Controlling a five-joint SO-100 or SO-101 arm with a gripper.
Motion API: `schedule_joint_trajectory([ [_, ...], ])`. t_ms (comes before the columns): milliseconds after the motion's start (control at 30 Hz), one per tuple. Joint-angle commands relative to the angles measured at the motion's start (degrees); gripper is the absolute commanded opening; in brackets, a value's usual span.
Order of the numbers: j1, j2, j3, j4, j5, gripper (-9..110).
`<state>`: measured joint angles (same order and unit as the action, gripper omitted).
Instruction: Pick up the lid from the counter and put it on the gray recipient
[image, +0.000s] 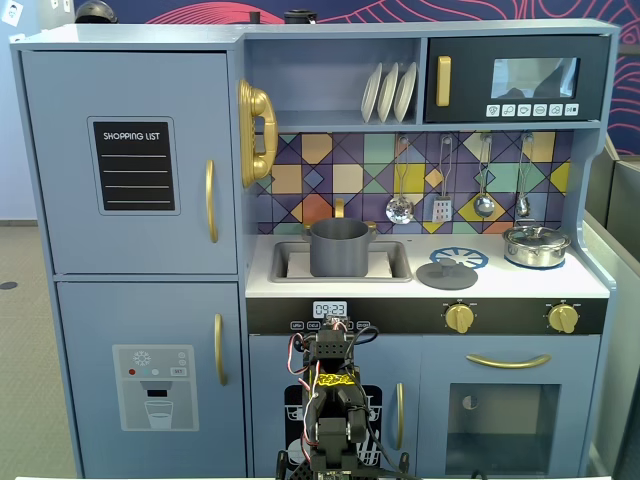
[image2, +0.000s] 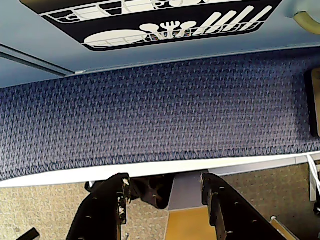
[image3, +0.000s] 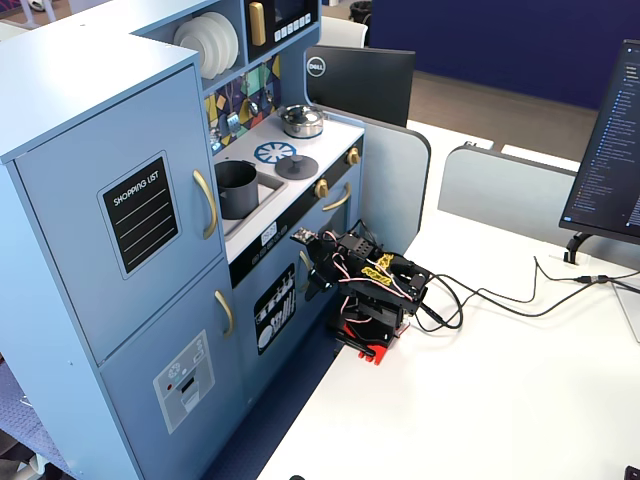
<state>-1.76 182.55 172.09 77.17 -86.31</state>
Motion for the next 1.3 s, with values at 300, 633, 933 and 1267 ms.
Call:
schedule_joint_trajectory([
  [300,4.5,-0.4,-0.1,10.5,-1.9,0],
  [633,6.4,-17.6,-27.8,3.6,0.7,0],
  [933,17.1,-22.7,-49.5,-13.4,-13.6,0],
  [1267,36.0,-21.2,-29.6,-67.0,-7.4,0],
])
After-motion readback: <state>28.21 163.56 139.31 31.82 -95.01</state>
